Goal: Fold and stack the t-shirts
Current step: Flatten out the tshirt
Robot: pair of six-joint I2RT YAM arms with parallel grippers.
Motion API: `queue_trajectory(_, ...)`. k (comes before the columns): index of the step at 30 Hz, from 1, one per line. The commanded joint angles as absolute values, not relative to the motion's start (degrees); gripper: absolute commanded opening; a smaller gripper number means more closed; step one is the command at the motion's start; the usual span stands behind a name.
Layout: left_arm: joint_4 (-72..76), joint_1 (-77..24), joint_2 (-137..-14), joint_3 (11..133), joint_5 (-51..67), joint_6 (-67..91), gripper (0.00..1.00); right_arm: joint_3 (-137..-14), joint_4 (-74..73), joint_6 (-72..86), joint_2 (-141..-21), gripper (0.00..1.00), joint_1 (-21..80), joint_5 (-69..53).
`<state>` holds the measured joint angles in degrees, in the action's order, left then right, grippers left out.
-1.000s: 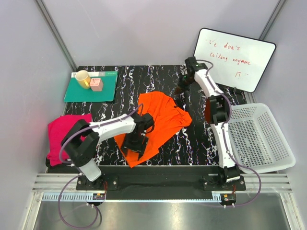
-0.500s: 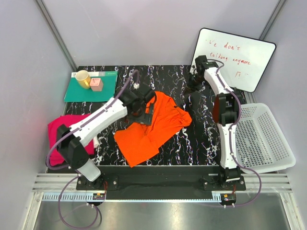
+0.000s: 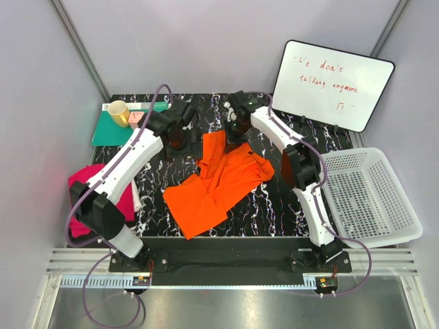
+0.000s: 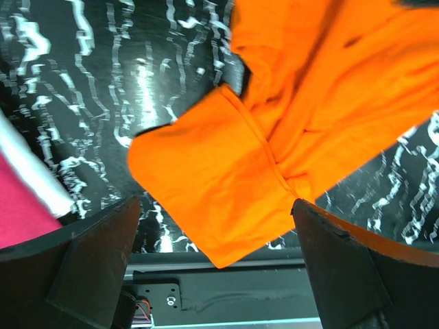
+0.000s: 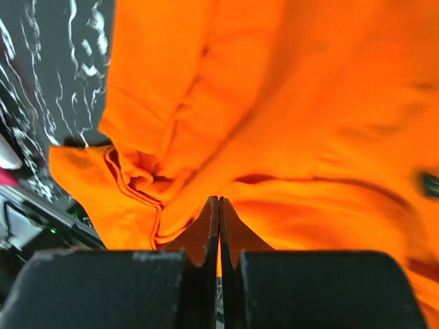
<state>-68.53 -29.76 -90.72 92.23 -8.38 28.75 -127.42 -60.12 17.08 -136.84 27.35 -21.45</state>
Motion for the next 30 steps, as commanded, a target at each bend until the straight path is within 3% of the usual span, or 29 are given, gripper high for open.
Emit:
queue_trajectory(1,-66.3,-29.8,-91.6,91.6,-2.6,26.8,0.99,-131.7,-63.4,14.9,-142.1,0.0,28.9,-17.9)
queue_trajectory(21,-61.9,-32.8,-98.7,88.7,9.1,20.8,0.99,-131.1,-70.5,17.5,-148.2,0.0,26.8,7.8)
queue_trajectory(30,-62.0,-41.6,-114.9,95.7,10.5,16.3,0.82,-117.5,-67.7,20.1,-140.3,0.0,19.9,10.2)
